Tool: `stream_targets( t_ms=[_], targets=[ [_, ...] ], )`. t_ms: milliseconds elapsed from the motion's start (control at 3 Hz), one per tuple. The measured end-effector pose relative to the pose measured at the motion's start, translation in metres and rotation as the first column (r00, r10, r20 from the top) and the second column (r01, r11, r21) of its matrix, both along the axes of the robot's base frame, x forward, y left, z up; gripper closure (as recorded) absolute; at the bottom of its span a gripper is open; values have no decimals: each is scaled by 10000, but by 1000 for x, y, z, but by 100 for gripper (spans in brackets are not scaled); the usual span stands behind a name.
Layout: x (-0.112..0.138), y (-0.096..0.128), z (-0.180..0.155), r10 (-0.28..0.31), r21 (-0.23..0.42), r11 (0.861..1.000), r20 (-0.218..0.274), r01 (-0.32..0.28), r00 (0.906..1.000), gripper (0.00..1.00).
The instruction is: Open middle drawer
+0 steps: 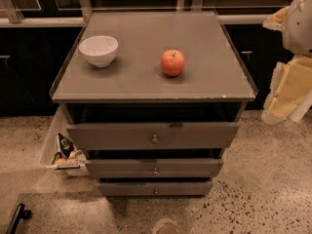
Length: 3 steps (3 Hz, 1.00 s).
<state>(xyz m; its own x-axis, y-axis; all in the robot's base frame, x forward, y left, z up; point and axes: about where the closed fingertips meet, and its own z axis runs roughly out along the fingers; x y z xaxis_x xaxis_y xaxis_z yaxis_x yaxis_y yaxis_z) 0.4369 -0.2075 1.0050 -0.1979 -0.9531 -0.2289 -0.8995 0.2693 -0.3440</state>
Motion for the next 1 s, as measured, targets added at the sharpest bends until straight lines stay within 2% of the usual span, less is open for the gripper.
stream_targets(
  t_ms=[667, 1000],
  targets=[
    [-3, 2, -7, 6, 70, 10000, -81, -6, 10000, 0],
    [-9, -2, -36, -187, 400, 9990, -389, 203, 9991, 0]
  ],
)
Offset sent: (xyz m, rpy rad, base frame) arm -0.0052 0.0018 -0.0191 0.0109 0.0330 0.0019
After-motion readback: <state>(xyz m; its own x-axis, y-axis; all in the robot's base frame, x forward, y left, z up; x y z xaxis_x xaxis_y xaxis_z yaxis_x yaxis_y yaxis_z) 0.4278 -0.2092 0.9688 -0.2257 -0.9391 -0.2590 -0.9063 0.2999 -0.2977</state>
